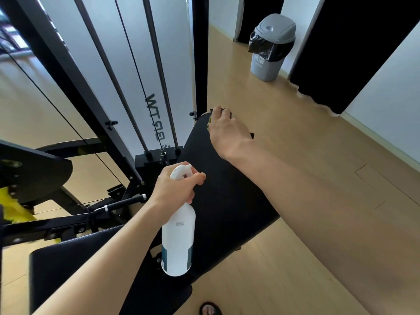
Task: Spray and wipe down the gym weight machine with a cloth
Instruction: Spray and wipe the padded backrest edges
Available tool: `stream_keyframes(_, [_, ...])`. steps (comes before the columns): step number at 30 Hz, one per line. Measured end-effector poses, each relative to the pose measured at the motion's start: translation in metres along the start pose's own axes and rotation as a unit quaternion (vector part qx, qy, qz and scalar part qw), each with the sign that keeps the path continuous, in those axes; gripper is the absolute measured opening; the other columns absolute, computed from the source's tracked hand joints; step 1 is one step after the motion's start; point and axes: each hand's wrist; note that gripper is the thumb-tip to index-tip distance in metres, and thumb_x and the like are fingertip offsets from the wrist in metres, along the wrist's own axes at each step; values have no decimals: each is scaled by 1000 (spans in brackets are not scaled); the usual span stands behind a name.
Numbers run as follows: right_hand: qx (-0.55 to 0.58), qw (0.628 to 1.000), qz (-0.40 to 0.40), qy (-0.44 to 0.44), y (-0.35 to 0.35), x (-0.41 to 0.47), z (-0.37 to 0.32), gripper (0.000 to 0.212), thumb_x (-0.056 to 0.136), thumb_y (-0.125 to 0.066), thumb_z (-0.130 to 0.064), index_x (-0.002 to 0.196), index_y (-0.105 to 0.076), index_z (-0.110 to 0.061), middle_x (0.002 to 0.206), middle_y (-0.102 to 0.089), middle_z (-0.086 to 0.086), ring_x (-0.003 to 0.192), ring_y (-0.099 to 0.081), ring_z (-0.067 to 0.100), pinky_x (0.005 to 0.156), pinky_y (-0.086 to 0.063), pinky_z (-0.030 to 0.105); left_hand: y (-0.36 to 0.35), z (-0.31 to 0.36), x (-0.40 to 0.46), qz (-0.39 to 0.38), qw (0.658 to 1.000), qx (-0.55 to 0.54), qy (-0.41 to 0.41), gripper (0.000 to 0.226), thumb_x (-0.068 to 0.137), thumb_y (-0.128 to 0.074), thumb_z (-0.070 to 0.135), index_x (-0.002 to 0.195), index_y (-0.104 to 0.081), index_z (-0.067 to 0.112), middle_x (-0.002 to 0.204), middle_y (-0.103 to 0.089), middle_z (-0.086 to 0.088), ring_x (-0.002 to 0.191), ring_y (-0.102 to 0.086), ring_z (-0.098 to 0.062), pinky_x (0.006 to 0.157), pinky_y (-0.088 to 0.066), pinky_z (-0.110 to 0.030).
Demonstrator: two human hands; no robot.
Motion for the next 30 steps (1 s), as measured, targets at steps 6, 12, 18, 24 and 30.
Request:
stream_keyframes(6, [20,999,45,2,1,-87,24,58,108,-31,-30,152,-15,4,149,-35,29,135,-44,37,110,-41,38,-8,4,-12,-5,1000,2,-1,21,92,-76,20,82,-67,4,45,-50,3,39,-47,-12,56,-45,-27])
stream_keyframes(12, [11,994,103,-46,-17,-192,48,61,102,-49,-30,152,-29,-1,148,-44,25,135,-47,38,107,-47,42,-19,4,-20,-19,1000,-5,3,22,91,-77,21,81,-67,4,49,-51,-5,40,-48,-14,62,-49,-33])
stream_keyframes(18, [-18,993,116,-17,-21,-187,50,59,100,-57,-18,151,-34,-1,145,-47,27,132,-50,40,107,-44,45,-18,-3,-24,-17,1000,-13,4,22,92,-77,18,84,-66,0,52,-52,-6,40,-47,-15,59,-49,-34])
stream_keyframes(24, [38,999,33,-8,10,-104,35,51,108,-29,-29,152,-26,-3,145,-46,18,122,-55,34,76,-45,37,-5,-14,-31,6,1000,-13,16,24,92,-76,17,86,-66,-3,49,-51,-2,40,-47,-14,54,-47,-28])
stream_keyframes(30, [15,999,35,-28,9,-102,23,54,108,-36,-25,152,-20,1,148,-42,23,129,-51,34,94,-47,35,11,-28,-42,25,999,-20,31,25,92,-76,17,86,-65,-5,46,-50,4,39,-47,-13,49,-45,-22])
Point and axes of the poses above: each hand's wrist, its own x-axis towards the middle knuckle, its own y-axis out of the back of the hand, z = x × y
